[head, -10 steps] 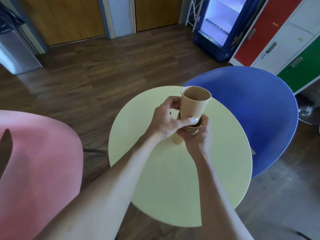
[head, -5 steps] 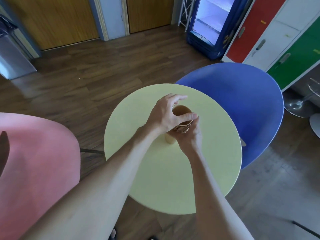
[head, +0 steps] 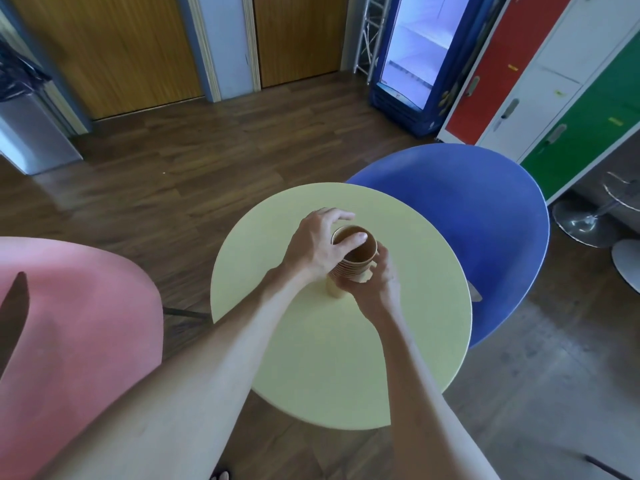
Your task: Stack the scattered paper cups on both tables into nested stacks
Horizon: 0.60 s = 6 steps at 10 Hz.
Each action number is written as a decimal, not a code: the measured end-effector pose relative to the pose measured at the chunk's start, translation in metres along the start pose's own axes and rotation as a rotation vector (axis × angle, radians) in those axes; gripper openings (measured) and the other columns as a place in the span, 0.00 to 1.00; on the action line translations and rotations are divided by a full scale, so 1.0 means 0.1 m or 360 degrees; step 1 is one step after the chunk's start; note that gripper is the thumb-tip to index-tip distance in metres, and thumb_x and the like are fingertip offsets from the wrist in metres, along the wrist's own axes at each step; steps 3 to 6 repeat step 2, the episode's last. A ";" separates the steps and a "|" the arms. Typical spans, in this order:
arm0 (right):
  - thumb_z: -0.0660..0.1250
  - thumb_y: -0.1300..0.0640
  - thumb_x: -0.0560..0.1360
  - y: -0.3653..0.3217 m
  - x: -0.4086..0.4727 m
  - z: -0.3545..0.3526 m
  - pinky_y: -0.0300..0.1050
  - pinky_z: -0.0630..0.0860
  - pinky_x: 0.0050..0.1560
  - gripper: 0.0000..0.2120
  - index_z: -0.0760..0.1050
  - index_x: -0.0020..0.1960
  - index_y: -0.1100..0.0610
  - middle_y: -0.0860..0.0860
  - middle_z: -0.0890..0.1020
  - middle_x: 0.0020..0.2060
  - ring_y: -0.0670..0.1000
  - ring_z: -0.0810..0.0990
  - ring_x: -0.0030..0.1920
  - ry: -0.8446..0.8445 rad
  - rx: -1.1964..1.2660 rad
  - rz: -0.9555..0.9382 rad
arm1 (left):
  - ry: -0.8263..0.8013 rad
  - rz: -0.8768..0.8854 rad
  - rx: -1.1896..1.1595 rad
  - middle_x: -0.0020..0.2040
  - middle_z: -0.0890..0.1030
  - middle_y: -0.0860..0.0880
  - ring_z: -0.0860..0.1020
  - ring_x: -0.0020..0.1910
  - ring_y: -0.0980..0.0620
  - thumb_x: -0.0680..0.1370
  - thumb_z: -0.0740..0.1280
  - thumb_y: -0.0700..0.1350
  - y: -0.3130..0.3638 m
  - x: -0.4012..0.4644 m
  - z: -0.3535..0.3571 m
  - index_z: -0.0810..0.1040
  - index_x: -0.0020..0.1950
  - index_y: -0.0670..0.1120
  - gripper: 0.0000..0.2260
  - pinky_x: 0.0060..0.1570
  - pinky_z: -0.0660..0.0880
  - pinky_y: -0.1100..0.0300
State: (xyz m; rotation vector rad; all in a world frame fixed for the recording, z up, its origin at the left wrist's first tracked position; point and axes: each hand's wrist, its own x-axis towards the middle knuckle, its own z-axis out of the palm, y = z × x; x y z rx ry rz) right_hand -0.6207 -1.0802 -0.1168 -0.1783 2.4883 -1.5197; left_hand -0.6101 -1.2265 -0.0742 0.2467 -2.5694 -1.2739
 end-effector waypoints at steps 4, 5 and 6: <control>0.71 0.57 0.77 -0.27 -0.27 -0.14 0.47 0.71 0.63 0.29 0.65 0.75 0.55 0.53 0.74 0.68 0.57 0.75 0.68 0.0152 -0.0180 0.0055 | -0.0003 -0.0189 -0.0051 0.60 0.83 0.51 0.81 0.57 0.54 0.77 0.74 0.49 0.18 -0.33 -0.44 0.82 0.60 0.50 0.13 0.56 0.79 0.59; 0.71 0.57 0.77 -0.27 -0.27 -0.14 0.47 0.71 0.63 0.29 0.65 0.75 0.55 0.53 0.74 0.68 0.57 0.75 0.68 0.0152 -0.0180 0.0055 | -0.0003 -0.0189 -0.0051 0.60 0.83 0.51 0.81 0.57 0.54 0.77 0.74 0.49 0.18 -0.33 -0.44 0.82 0.60 0.50 0.13 0.56 0.79 0.59; 0.71 0.57 0.77 -0.27 -0.27 -0.14 0.47 0.71 0.63 0.29 0.65 0.75 0.55 0.53 0.74 0.68 0.57 0.75 0.68 0.0152 -0.0180 0.0055 | -0.0003 -0.0189 -0.0051 0.60 0.83 0.51 0.81 0.57 0.54 0.77 0.74 0.49 0.18 -0.33 -0.44 0.82 0.60 0.50 0.13 0.56 0.79 0.59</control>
